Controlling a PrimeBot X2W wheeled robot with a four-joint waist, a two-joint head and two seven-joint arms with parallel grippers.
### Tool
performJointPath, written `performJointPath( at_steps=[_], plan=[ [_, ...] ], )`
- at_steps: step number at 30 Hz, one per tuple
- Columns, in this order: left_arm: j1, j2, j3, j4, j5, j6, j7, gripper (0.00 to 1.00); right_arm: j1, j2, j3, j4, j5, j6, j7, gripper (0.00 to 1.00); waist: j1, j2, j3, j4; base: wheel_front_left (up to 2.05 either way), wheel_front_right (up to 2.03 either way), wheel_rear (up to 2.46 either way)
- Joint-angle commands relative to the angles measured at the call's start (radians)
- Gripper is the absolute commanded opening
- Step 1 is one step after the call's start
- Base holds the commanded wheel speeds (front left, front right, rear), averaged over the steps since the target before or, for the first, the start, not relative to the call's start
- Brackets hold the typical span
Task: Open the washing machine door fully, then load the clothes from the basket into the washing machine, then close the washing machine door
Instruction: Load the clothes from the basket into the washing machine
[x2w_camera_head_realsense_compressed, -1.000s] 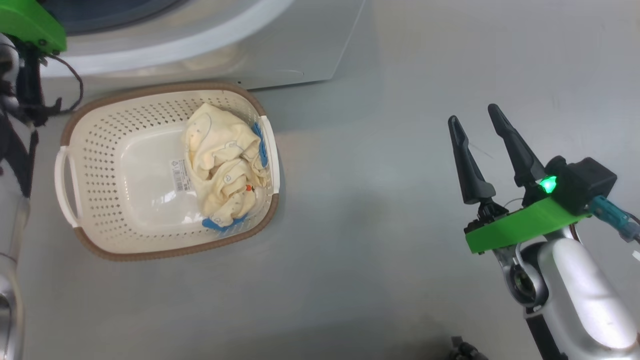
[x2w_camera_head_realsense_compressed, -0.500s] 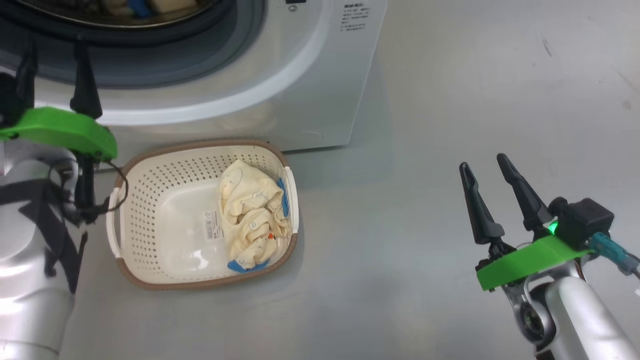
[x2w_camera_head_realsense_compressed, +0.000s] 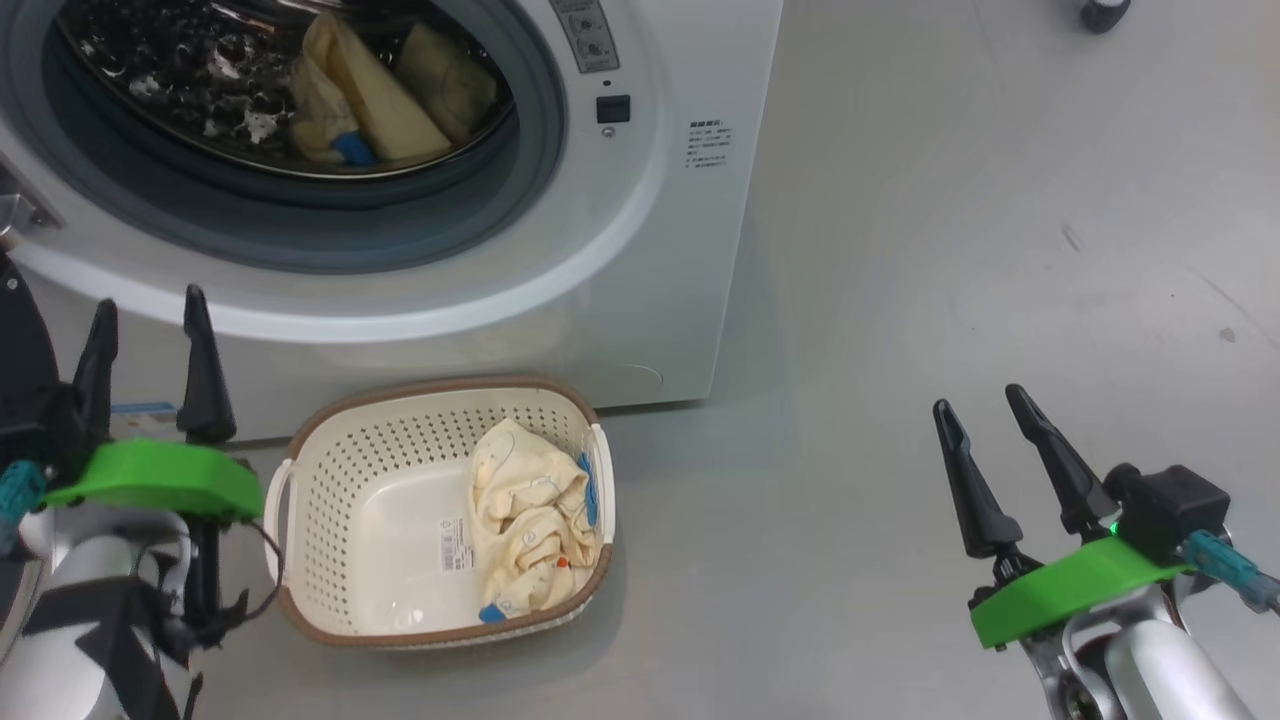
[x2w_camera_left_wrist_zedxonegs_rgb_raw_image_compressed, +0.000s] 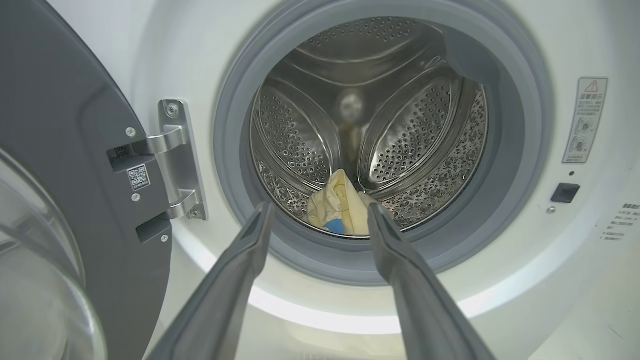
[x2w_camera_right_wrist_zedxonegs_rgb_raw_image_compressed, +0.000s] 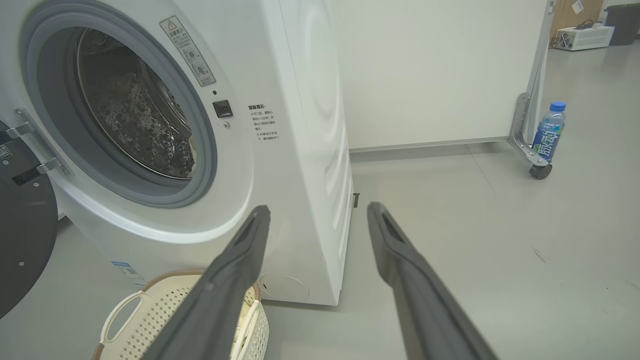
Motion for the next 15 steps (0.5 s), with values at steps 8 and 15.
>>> performJointPath(
  at_steps=[8,15],
  plan=[
    [0.181,0.048,0.060,-0.217,0.034,0.052,-0.007,1.00,0.025,-0.010,0.019,-0.045,0.001,0.000,-0.010,1.00,0.0001,-0.0001,-0.065,-0.005,0.00,0.00,0.00],
    [0.336,0.044,0.079,-0.356,0.044,0.106,-0.007,1.00,0.040,-0.015,0.027,-0.050,-0.007,0.000,-0.010,1.00,0.0001,-0.0001,-0.084,-0.018,0.00,0.00,0.00]
  ],
)
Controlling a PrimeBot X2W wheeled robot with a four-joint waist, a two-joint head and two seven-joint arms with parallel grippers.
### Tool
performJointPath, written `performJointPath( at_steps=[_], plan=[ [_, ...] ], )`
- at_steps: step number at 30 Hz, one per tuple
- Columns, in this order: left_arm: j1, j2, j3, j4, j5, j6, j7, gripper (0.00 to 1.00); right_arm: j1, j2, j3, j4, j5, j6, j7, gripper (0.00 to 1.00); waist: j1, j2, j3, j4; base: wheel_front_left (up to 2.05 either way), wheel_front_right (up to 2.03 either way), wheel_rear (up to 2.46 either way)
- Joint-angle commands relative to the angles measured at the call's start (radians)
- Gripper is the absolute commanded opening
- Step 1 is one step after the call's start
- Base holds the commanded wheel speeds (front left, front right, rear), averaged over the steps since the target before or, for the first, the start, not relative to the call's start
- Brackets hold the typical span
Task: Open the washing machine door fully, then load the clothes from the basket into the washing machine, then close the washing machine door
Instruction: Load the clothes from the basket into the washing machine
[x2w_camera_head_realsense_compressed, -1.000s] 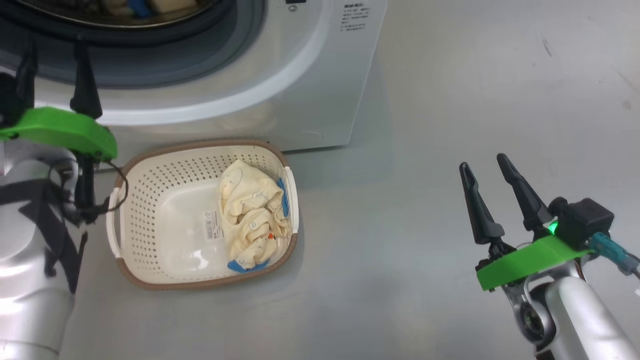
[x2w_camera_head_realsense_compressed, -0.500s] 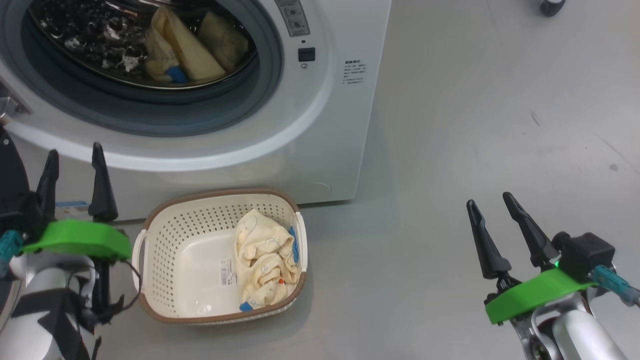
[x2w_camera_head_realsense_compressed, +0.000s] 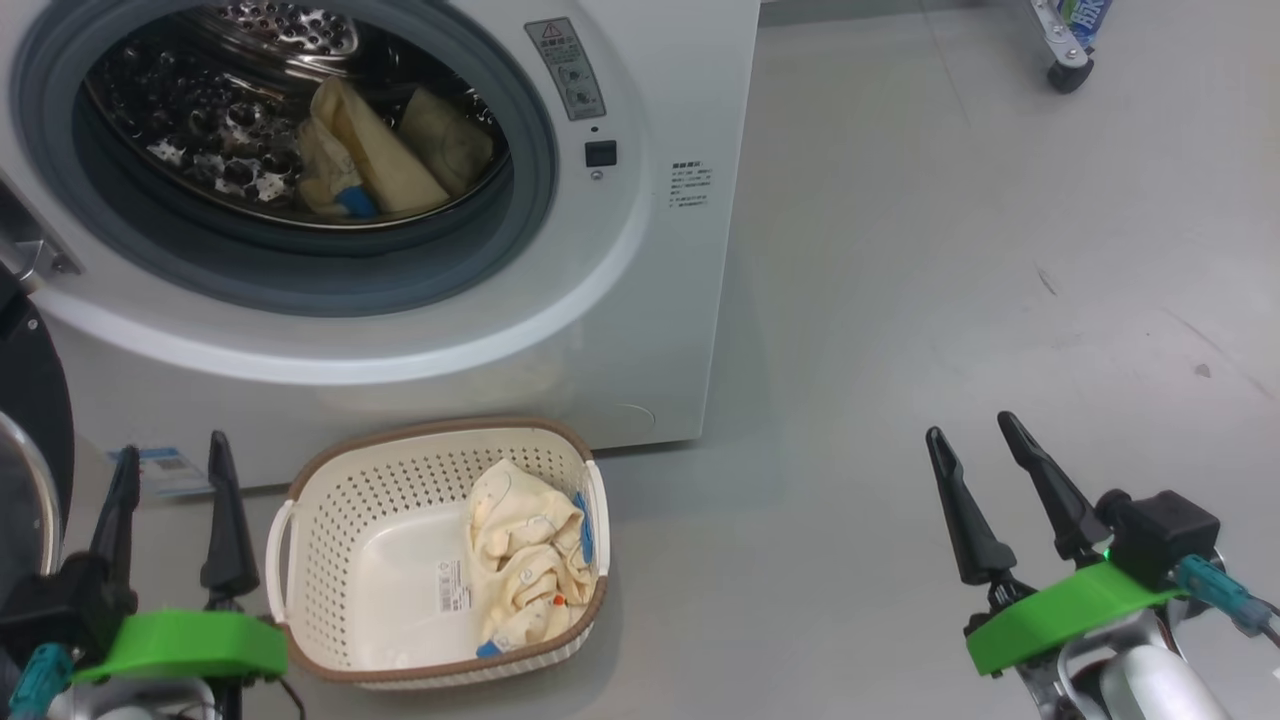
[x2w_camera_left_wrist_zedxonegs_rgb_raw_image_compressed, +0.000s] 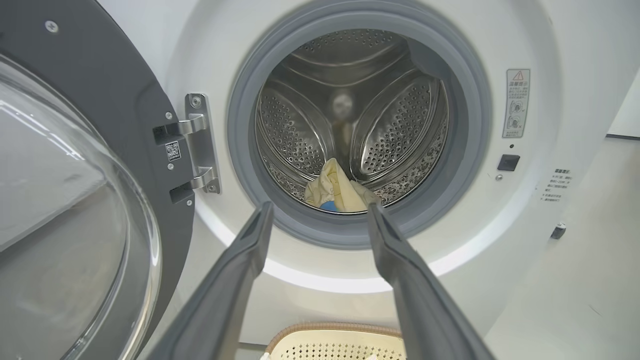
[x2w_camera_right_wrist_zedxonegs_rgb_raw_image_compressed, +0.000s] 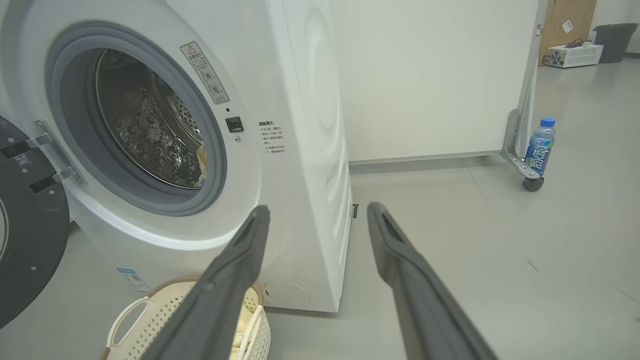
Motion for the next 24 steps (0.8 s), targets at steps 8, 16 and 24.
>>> performJointPath(
  at_steps=[8,16,24],
  plan=[
    [0.113,0.006,0.084,-0.148,0.022,0.055,-0.007,1.00,0.007,-0.028,0.022,-0.038,-0.010,0.000,-0.010,1.00,0.0001,-0.0001,-0.005,-0.010,0.00,0.00,0.00],
    [0.212,-0.026,0.083,-0.196,0.036,0.080,-0.007,1.00,0.013,-0.023,0.016,-0.040,-0.008,0.000,-0.010,1.00,0.0001,-0.0001,-0.010,-0.016,0.00,0.00,0.00],
    [0.255,-0.043,0.088,-0.218,0.052,0.085,-0.007,1.00,0.019,-0.024,0.015,-0.039,-0.019,0.000,-0.010,1.00,0.0001,-0.0001,-0.021,-0.012,0.00,0.00,0.00]
  ],
)
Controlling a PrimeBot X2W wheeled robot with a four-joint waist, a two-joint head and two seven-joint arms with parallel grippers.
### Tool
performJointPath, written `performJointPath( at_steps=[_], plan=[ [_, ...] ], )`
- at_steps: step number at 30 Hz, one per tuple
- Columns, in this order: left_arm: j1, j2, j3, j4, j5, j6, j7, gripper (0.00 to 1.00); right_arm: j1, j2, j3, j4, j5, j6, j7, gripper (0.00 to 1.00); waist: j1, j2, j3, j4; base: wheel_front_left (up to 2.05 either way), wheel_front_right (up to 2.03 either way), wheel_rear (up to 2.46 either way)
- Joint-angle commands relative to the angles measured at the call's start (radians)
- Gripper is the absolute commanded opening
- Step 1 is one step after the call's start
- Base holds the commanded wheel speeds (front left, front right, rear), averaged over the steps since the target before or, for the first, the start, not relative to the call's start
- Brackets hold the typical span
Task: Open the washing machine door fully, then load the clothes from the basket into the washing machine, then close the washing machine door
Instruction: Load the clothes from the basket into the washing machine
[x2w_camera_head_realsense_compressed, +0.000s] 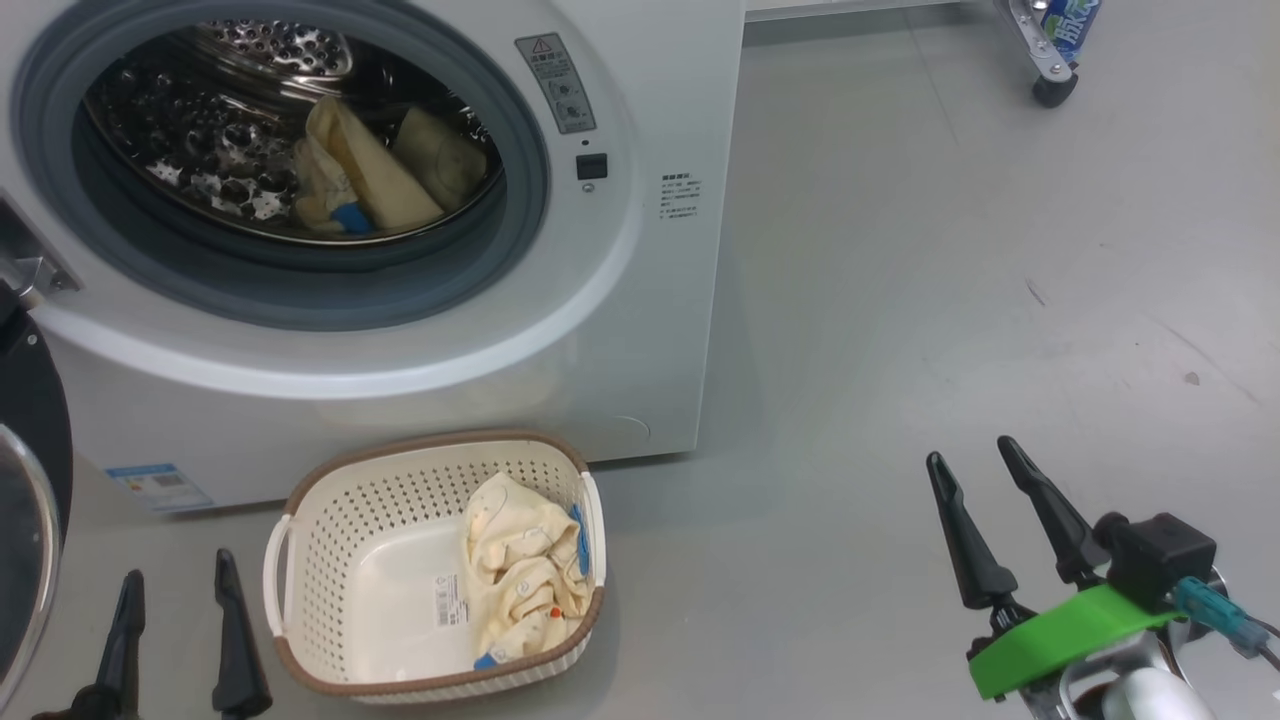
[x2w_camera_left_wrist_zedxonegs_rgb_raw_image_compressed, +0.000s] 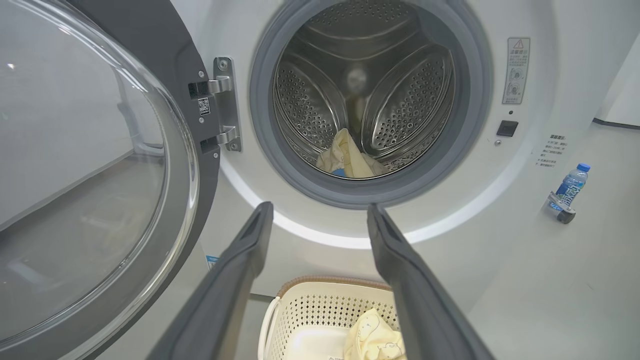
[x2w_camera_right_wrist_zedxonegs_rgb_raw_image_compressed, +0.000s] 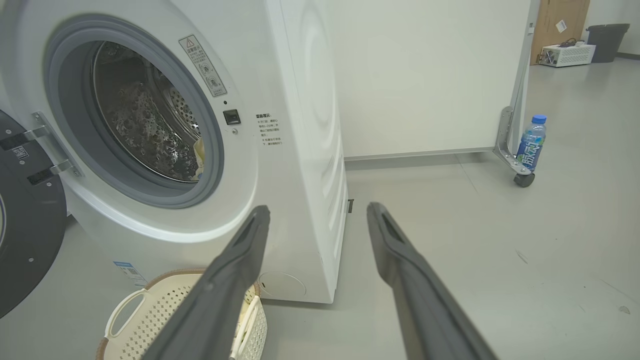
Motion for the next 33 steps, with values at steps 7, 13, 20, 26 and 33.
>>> performJointPath(
  at_steps=[7,13,20,26,33],
  plan=[
    [-0.005,0.006,0.048,-0.039,0.009,0.010,-0.007,1.00,-0.015,-0.024,0.015,-0.031,-0.007,0.000,-0.010,1.00,0.0000,0.0000,-0.004,0.002,0.00,0.00,0.00],
    [-0.006,0.001,0.048,-0.035,0.007,0.004,-0.007,1.00,-0.012,-0.028,0.014,-0.032,-0.005,0.000,-0.010,1.00,0.0000,0.0000,0.002,0.007,0.00,0.00,0.00],
    [-0.025,-0.009,0.033,-0.019,0.000,-0.015,-0.006,1.00,-0.013,-0.029,0.007,-0.034,-0.006,0.000,-0.010,1.00,0.0000,0.0000,0.021,0.026,0.00,0.00,0.00],
    [-0.117,-0.014,-0.006,0.012,0.006,-0.042,-0.004,1.00,-0.023,-0.026,0.010,-0.037,-0.007,0.000,-0.010,1.00,0.0000,0.0000,0.059,0.042,0.00,0.00,0.00],
    [-0.261,-0.023,-0.045,0.086,0.005,-0.081,-0.004,1.00,-0.049,-0.024,0.014,-0.038,-0.009,0.000,-0.010,1.00,0.0000,0.0000,0.113,0.039,0.00,0.00,0.00]
  ],
)
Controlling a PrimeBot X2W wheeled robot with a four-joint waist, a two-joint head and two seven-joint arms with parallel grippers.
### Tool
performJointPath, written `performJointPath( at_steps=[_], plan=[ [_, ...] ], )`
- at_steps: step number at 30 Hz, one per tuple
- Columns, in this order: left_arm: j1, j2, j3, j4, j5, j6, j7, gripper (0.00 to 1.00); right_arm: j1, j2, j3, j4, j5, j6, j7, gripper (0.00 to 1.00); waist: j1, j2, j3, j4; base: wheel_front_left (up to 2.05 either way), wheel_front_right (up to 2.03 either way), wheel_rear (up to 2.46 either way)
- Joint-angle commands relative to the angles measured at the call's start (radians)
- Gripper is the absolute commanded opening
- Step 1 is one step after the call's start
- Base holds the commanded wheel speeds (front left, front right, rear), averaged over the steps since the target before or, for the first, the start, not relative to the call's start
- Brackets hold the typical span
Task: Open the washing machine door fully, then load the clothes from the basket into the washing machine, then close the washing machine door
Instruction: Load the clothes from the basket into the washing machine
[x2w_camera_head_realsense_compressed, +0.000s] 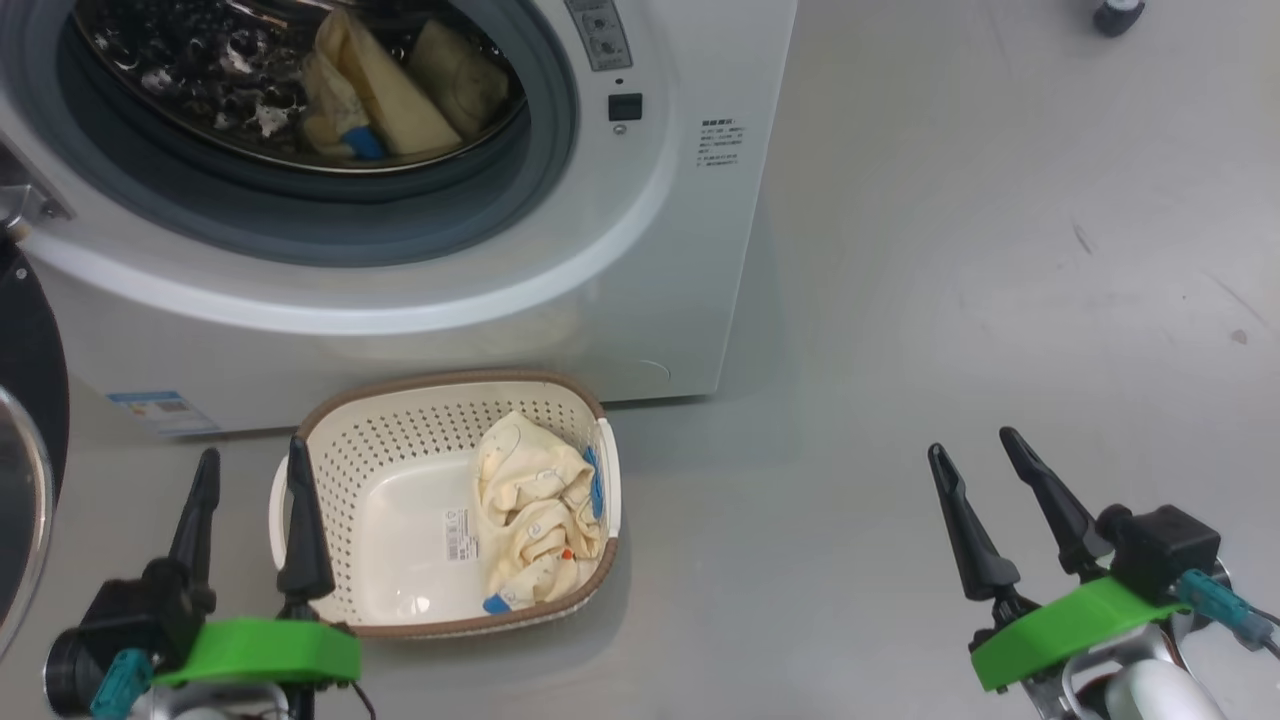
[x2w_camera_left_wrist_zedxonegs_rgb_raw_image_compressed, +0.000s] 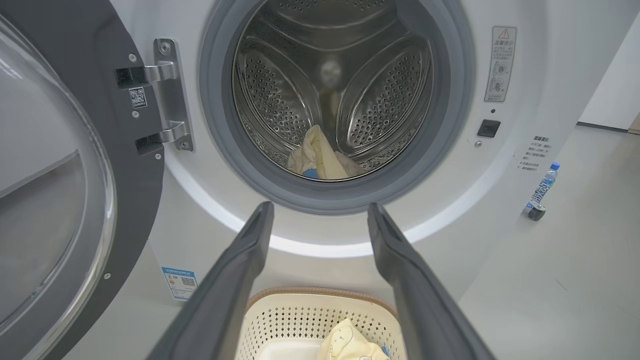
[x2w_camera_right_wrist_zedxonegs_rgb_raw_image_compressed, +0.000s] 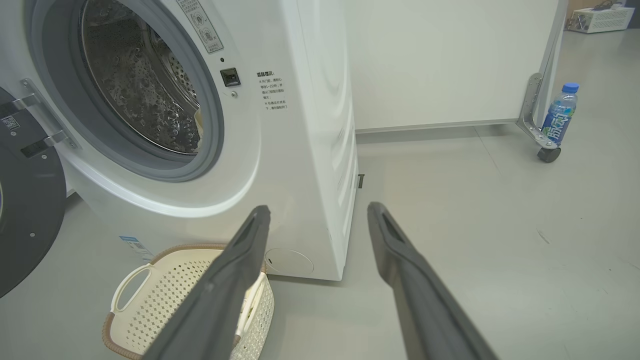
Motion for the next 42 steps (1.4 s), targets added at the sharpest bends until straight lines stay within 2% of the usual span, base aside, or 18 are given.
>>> performJointPath(
  at_steps=[1,8,14,23,31,42],
  plan=[
    [-0.083,0.013,0.026,-0.001,0.001,-0.014,-0.004,1.00,-0.047,-0.017,0.013,-0.035,-0.010,0.000,-0.010,1.00,-0.0001,0.0000,0.029,-0.005,0.00,0.00,0.00],
    [-0.229,0.021,0.015,0.086,-0.003,-0.050,-0.002,1.00,-0.087,-0.015,0.014,-0.055,-0.014,0.000,-0.010,1.00,-0.0001,0.0000,0.116,-0.025,0.00,0.00,0.00],
    [-0.407,0.009,-0.013,0.201,-0.004,-0.097,-0.002,1.00,-0.136,-0.009,0.011,-0.083,-0.025,0.000,-0.010,1.00,-0.0001,0.0000,0.265,-0.039,0.00,0.00,0.00],
    [-0.601,-0.006,-0.062,0.433,-0.002,-0.176,-0.001,1.00,-0.197,-0.009,0.028,-0.091,-0.034,0.000,-0.010,1.00,-0.0001,0.0000,0.426,-0.056,0.00,0.00,0.00],
    [-0.751,-0.029,-0.078,0.633,-0.021,-0.218,-0.005,1.00,-0.230,-0.006,0.026,-0.105,-0.041,0.000,-0.010,1.00,-0.0001,0.0000,0.537,-0.069,0.00,0.00,0.00],
    [-0.879,-0.042,-0.119,0.903,-0.077,-0.250,0.005,1.00,-0.262,0.004,0.033,-0.126,-0.050,0.000,-0.010,1.00,-0.0001,0.0000,0.649,-0.082,0.00,0.00,0.00]
  ],
)
